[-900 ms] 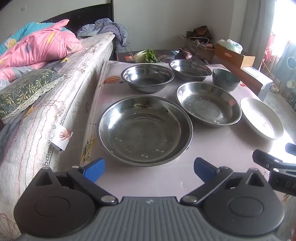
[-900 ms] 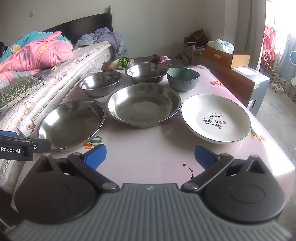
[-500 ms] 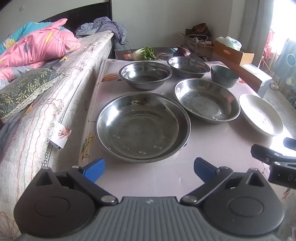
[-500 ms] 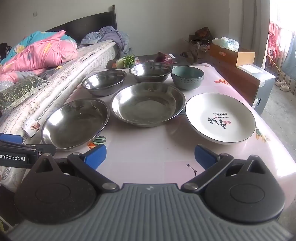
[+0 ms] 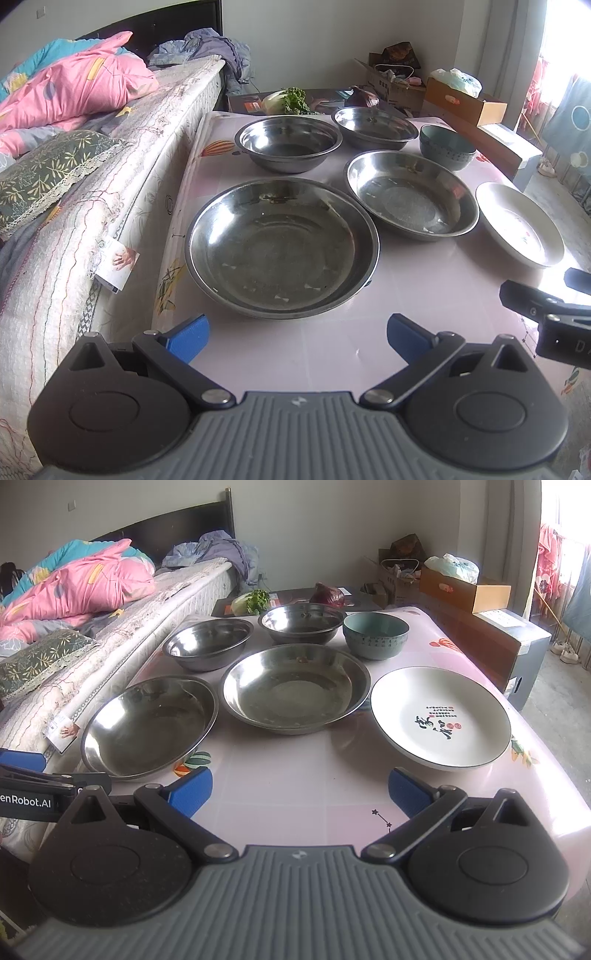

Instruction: Organize plates and bowls

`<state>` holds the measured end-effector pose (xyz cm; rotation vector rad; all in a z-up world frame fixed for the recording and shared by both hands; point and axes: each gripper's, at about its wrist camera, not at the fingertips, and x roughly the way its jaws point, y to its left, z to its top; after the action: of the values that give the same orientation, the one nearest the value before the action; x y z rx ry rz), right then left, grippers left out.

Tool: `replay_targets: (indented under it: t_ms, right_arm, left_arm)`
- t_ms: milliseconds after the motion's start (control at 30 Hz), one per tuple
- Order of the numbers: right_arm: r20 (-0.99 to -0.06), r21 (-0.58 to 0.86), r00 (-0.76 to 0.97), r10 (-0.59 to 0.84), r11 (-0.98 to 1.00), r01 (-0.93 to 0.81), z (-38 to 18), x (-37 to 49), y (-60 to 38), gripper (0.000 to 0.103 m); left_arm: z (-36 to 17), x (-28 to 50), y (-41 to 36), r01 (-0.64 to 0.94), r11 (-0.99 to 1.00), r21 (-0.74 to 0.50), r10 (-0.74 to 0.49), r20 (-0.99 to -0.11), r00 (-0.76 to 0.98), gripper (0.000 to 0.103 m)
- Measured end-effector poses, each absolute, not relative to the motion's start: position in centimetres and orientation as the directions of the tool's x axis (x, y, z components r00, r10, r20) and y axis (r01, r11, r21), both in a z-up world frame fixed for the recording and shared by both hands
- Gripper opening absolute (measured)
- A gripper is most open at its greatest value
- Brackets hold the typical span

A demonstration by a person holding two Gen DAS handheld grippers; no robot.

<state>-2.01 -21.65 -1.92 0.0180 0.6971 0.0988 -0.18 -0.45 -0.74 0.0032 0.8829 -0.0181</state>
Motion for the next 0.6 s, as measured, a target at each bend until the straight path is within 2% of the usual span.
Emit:
replay_targets:
  t_ms: [600]
  right_arm:
    - [-0.645,0.022,0.762,0.055,0.998,-0.053,-1.6,-2.4,-22.5,0.102]
  left_arm:
    - [-0.2,-0.6,-1.7,0.086,0.996,-0.015,-0.067,-0.768,0.637,0.103]
